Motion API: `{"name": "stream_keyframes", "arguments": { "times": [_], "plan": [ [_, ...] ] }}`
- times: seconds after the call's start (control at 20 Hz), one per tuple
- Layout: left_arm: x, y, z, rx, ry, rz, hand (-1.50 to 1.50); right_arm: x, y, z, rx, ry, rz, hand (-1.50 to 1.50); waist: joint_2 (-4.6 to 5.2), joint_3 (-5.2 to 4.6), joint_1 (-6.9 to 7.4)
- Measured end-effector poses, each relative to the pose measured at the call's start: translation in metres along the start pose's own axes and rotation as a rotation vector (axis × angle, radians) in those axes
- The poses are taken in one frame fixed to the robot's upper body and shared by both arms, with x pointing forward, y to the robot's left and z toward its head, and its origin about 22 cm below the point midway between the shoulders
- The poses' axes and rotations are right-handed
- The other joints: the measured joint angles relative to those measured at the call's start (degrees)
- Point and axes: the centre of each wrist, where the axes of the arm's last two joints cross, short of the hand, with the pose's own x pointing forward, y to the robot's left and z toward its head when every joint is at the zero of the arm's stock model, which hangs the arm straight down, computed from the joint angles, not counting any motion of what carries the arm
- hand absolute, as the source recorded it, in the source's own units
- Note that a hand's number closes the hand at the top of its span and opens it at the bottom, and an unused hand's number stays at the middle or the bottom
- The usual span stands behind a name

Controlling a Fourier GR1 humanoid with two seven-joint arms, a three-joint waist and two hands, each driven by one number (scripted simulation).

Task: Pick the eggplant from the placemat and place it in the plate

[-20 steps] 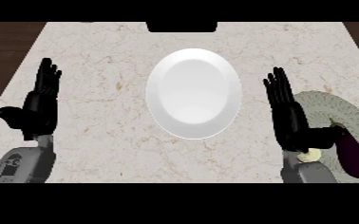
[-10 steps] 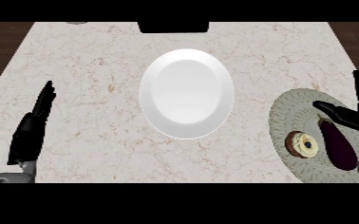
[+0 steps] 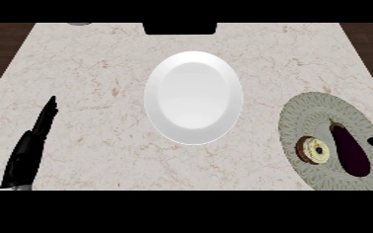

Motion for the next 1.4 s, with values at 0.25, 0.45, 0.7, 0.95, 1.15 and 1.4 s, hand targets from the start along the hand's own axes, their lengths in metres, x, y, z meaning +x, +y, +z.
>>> {"name": "stream_keyframes", "arguments": {
  "times": [0.25, 0.45, 0.7, 0.95, 1.15, 1.4],
  "plan": [
    [0.003, 0.005, 0.006, -0.006, -0.002, -0.005, 0.0, 0.023, -0.031, 0.005, 0.153, 0.102, 0.169, -1.5, 0.04, -0.04, 0.12],
    [0.003, 0.0, 0.007, -0.007, -0.006, -0.004, 0.0, 0.045, -0.043, -0.005, 0.273, 0.202, 0.352, -1.5, 0.18, -0.08, 0.33],
    [0.004, -0.003, -0.001, -0.007, -0.013, -0.004, 0.0, 0.061, -0.047, -0.027, 0.359, 0.339, 0.516, -1.5, 0.34, -0.08, 0.72],
    [0.004, -0.002, -0.006, -0.013, -0.015, -0.001, 0.0, 0.062, -0.045, -0.05, 0.435, 0.46, 0.625, -1.5, 0.38, -0.04, 1.09],
    [0.002, -0.001, -0.002, -0.017, -0.019, -0.002, 0.0, 0.058, -0.037, -0.067, 0.508, 0.544, 0.683, -1.5, 0.38, 0.0, 1.4],
    [0.004, -0.001, -0.005, -0.018, -0.022, 0.0, 0.0, 0.038, -0.028, -0.076, 0.611, 0.629, 0.779, -1.5, 0.41, 0.01, 1.48]
  ]
}}
